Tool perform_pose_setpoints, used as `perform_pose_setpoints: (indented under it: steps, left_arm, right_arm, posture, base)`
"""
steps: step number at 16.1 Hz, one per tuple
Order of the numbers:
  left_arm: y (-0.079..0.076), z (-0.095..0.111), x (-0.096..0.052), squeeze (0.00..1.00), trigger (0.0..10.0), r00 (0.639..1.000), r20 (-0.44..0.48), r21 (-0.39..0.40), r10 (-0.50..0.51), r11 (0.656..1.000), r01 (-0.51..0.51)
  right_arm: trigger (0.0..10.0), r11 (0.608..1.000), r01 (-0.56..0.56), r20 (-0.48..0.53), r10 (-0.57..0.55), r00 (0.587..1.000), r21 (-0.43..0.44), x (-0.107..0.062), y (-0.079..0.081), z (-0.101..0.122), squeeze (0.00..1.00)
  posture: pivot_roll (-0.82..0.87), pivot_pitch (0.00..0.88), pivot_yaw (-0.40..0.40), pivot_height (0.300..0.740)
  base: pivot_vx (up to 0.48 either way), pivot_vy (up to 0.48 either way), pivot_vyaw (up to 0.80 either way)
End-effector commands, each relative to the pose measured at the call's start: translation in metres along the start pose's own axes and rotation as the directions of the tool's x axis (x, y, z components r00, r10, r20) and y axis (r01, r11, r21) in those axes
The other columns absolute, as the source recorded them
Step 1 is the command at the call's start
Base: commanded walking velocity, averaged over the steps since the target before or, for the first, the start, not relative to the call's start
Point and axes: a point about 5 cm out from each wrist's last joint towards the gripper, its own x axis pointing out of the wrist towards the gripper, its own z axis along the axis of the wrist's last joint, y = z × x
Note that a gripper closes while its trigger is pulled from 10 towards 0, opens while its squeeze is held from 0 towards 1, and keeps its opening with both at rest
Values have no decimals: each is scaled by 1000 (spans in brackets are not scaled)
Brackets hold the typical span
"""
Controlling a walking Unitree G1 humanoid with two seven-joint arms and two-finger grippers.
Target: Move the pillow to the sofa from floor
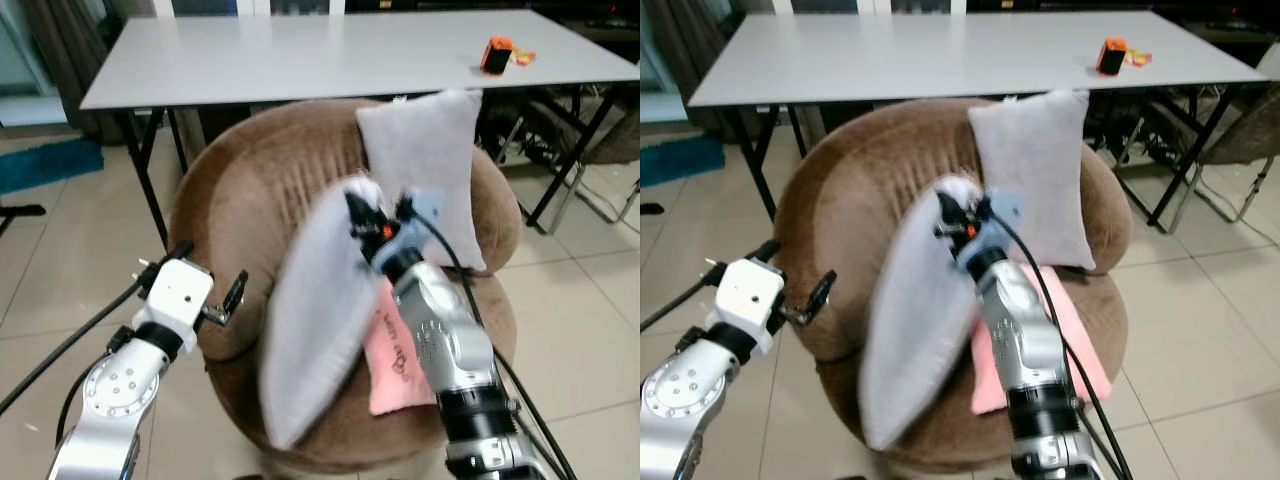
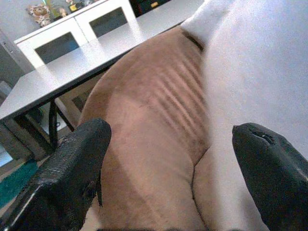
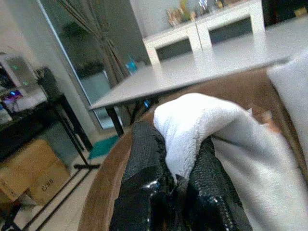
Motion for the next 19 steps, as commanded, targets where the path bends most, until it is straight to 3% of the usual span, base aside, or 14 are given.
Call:
perform_pose_setpoints:
  steps: [1,6,10,12,14,17,19]
  left_arm:
    - [-3,2,-1,0,10000,1000,5,12,-20,1000,20]
    - [-9,-2,-9,0,10000,995,-20,29,-100,995,100]
    - [-14,-7,-19,0,10000,961,-72,108,-266,956,273]
    - [-15,-8,-21,0,10000,952,-87,122,-293,946,302]
    - [-12,-8,-25,0,10000,941,-109,146,-321,931,335]
    - [-7,-7,-37,0,10000,929,-145,171,-342,916,364]
    - [-4,-7,-46,0,10000,924,-168,178,-343,912,371]
  right_arm:
    - [10000,1000,-5,22,5,1000,-6,0,-1,9,0]
    - [10000,990,-141,-12,141,990,-4,14,21,8,0]
    - [10000,980,-196,-24,197,980,23,49,39,6,0]
    - [10000,978,-202,-26,203,979,41,56,43,4,0]
    - [10000,974,-201,-11,203,979,101,74,49,10,0]
    - [10000,963,-92,-3,95,995,252,84,33,11,0]
    - [10000,964,3,-72,17,997,268,77,18,-6,0]
  posture:
    - [79,0,-1,740]
    - [98,0,-20,740]
    - [117,13,-25,740]
    - [124,24,-24,740]
    - [145,48,-20,740]
    - [196,97,-20,740]
    - [233,123,-21,740]
  base:
    - [274,0,0]
    - [0,0,0]
    - [0,0,0]
    - [0,0,0]
    - [0,0,0]
    - [0,0,0]
    - [0,0,0]
